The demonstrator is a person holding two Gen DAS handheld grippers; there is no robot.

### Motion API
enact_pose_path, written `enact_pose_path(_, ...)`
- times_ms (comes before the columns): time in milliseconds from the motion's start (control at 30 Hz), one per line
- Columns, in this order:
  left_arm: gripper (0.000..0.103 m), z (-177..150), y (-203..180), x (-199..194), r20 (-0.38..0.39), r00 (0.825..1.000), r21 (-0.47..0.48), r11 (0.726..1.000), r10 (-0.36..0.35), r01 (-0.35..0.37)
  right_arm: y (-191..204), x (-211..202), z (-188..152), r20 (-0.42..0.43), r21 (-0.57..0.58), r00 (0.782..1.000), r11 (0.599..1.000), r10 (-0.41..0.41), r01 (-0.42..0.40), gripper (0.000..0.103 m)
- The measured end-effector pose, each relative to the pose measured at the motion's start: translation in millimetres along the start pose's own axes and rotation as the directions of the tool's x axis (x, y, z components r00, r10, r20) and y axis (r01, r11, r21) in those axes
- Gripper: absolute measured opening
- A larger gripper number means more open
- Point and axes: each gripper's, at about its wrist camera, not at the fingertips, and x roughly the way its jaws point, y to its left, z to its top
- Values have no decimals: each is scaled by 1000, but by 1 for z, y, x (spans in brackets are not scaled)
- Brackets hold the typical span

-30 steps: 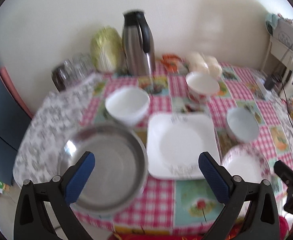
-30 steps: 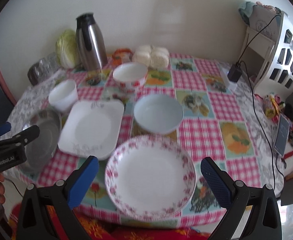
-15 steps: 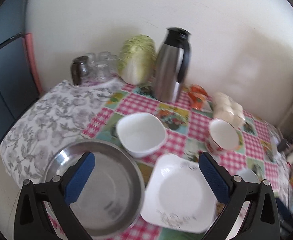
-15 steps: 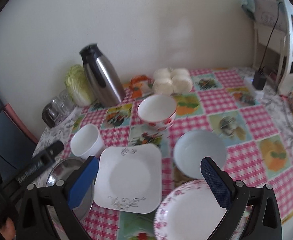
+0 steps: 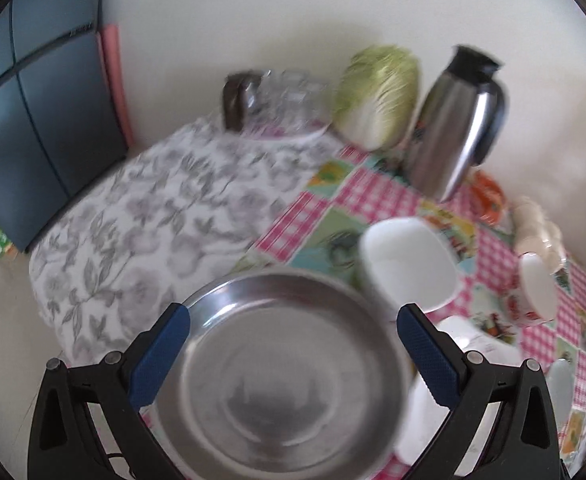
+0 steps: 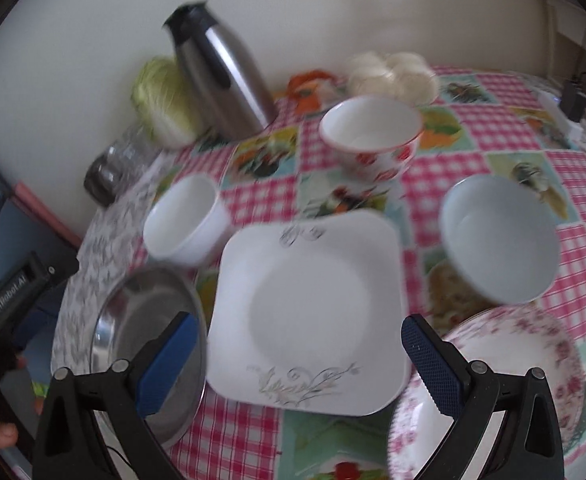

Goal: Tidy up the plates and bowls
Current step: 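Move the left tool to the steel tray rim and close on it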

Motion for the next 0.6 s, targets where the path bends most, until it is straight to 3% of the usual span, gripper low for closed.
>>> enact_pose_path(133, 103, -2, 38, 28, -85, 996, -71, 997, -4, -2, 18, 14, -10, -60, -27, 996, 997, 66, -68, 103)
enact_pose_path(300, 103, -7, 70, 41, -108, 994, -151, 988, -3, -14, 41, 27, -19, -95, -53, 989, 992, 112, -117, 101)
enact_pose_path(500, 102, -13, 85, 65, -181, 983, -171, 984, 17, -49, 51, 48, -30, -192, -6, 963, 981, 189, -194, 78)
enact_pose_path(600, 95, -16, 92, 71, -198, 980, -209, 977, 1, -43, 55, 53, -35, -223, -2, 952, 977, 209, -215, 66)
